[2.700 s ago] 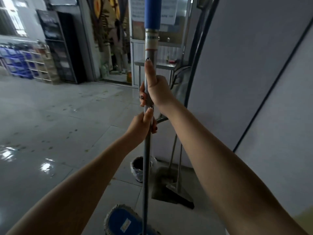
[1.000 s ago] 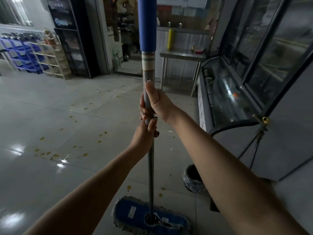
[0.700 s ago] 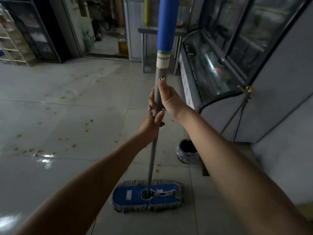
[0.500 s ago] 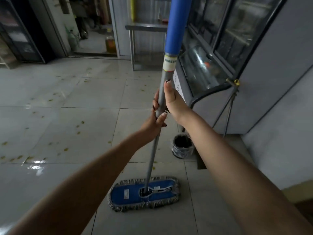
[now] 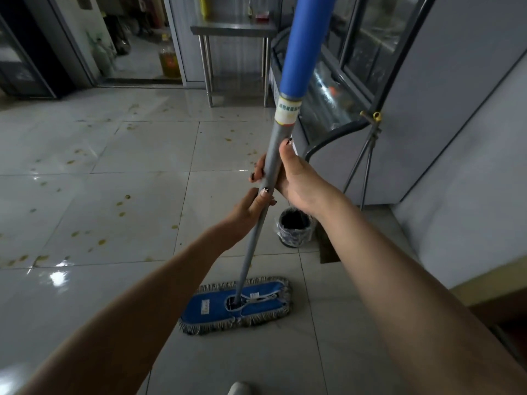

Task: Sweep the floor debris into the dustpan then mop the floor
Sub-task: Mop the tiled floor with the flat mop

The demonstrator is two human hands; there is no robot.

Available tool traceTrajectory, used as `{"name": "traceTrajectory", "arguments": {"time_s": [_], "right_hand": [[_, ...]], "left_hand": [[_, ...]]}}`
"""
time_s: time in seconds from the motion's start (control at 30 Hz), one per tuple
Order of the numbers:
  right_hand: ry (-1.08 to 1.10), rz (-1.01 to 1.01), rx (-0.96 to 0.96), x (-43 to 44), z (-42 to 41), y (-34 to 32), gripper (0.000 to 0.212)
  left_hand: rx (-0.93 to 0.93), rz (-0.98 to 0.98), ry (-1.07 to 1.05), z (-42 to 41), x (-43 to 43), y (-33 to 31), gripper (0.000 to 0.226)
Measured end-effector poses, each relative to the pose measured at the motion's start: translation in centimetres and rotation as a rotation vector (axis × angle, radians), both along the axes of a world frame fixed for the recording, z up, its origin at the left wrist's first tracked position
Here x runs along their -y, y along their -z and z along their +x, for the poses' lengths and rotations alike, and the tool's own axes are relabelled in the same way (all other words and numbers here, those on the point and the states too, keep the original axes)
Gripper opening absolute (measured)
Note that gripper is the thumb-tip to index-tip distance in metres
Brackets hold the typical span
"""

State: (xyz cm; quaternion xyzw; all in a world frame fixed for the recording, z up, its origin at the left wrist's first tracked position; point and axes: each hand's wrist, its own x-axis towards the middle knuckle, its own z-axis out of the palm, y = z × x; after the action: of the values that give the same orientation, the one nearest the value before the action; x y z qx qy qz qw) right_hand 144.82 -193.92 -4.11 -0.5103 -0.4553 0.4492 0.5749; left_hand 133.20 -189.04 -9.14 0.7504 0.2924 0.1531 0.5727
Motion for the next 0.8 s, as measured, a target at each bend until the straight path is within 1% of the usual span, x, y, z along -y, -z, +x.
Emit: {"name": "traceTrajectory", "arguments": {"time_s": [0.07, 0.23, 0.27, 0.33, 0.4, 0.5, 0.57, 0.7, 0.8], "right_hand": [[-0.059, 0.026, -0.061, 1.4, 0.4, 0.4, 0.062], [-0.083, 0.033, -0.100, 4.1, 0.3, 1.0, 0.058], [-0.083, 0.028, -0.104, 4.5, 0.3, 1.0, 0.058], [-0.086, 0.018, -0.146, 5.5, 0.5, 1.0, 0.059], [-0.097, 0.010, -0.198, 6.6, 0.8, 1.1, 0.064], [-0.097, 0.009, -0.208, 8.3, 0.8, 1.2, 0.074], [-0.104, 0.011, -0.228, 9.5, 0.7, 1.4, 0.076], [-0.091, 0.011, -0.284, 11.7, 0.6, 1.3, 0.075], [-0.051, 0.005, -0.316, 13.2, 0.3, 1.0, 0.078]], "left_hand": [[-0.009, 0.005, 0.007, -0.2, 1.2, 0.1, 0.037], [-0.007, 0.007, -0.008, -0.4, 3.3, 1.0, 0.038], [0.005, -0.021, -0.018, -0.5, 3.7, 1.3, 0.037], [0.042, -0.135, -0.063, -0.9, 4.5, 1.7, 0.035], [0.061, -0.253, -0.124, -1.2, 5.4, 2.0, 0.041], [0.058, -0.398, -0.250, -0.8, 6.9, 1.8, 0.048], [0.002, -0.466, -0.323, -0.2, 7.8, 1.3, 0.052], [-0.120, -0.517, -0.384, 0.6, 9.1, 1.0, 0.048], [-0.192, -0.651, -0.417, 0.8, 10.2, 0.9, 0.047]]}}
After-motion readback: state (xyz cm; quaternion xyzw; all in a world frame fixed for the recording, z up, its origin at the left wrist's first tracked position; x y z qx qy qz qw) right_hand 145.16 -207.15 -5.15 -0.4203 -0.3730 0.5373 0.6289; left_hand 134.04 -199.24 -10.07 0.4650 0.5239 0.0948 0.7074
